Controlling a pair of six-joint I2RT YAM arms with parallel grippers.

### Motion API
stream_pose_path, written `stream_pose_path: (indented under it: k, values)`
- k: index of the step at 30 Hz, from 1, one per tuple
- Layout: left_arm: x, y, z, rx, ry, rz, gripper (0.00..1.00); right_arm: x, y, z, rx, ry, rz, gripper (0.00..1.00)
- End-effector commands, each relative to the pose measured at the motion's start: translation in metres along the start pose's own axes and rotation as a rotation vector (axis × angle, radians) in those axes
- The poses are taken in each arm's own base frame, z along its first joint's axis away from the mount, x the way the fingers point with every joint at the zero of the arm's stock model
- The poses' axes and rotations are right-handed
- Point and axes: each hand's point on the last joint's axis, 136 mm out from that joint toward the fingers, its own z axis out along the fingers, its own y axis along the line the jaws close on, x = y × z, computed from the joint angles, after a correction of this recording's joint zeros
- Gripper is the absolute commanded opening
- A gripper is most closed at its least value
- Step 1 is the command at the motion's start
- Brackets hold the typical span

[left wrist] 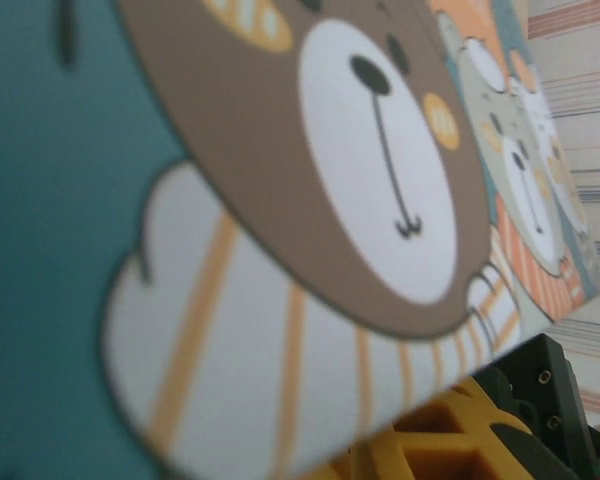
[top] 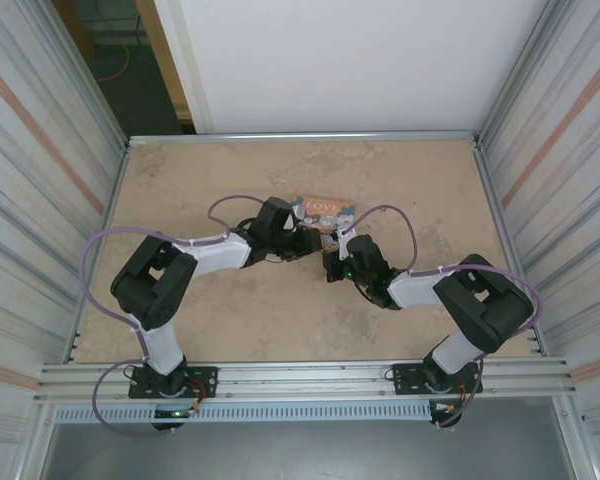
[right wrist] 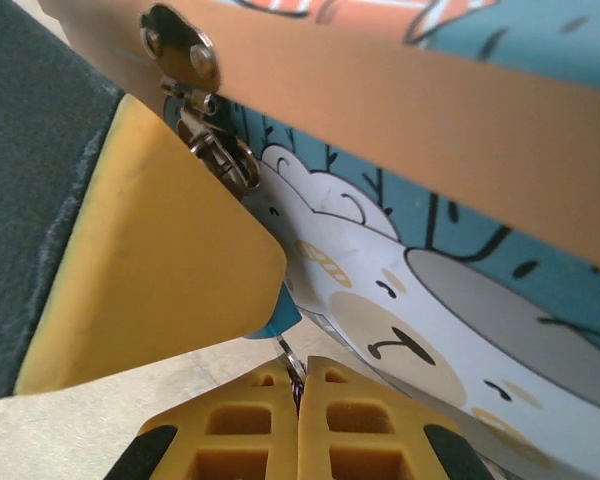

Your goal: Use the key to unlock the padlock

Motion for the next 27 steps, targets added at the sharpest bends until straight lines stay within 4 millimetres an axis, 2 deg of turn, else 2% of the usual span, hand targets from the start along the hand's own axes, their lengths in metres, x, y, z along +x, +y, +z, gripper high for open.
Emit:
stream_pose_path:
  k: [1,7,12,20,27]
  values:
    - [0.037,-0.02,0.009,0.114,0.15,0.015,0.28,-0.021,0.011,0.003,-0.059,-0.095,0.007,0.0]
    - [0.038,-0.009,0.016,0.098,0.154,0.003,0.33,0.0,-0.001,0.008,-0.038,-0.045,0.045,0.0]
    - [0.035,-0.005,0.013,0.091,0.148,-0.001,0.39,0.016,-0.007,0.011,-0.029,-0.01,0.071,0.0]
    - [0.031,0.0,-0.004,0.064,0.121,0.018,0.47,0.034,-0.01,0.015,-0.028,0.039,0.094,0.0]
    - [0.025,0.002,-0.028,0.049,0.054,0.03,0.54,0.039,-0.008,0.014,-0.04,0.073,0.111,0.0]
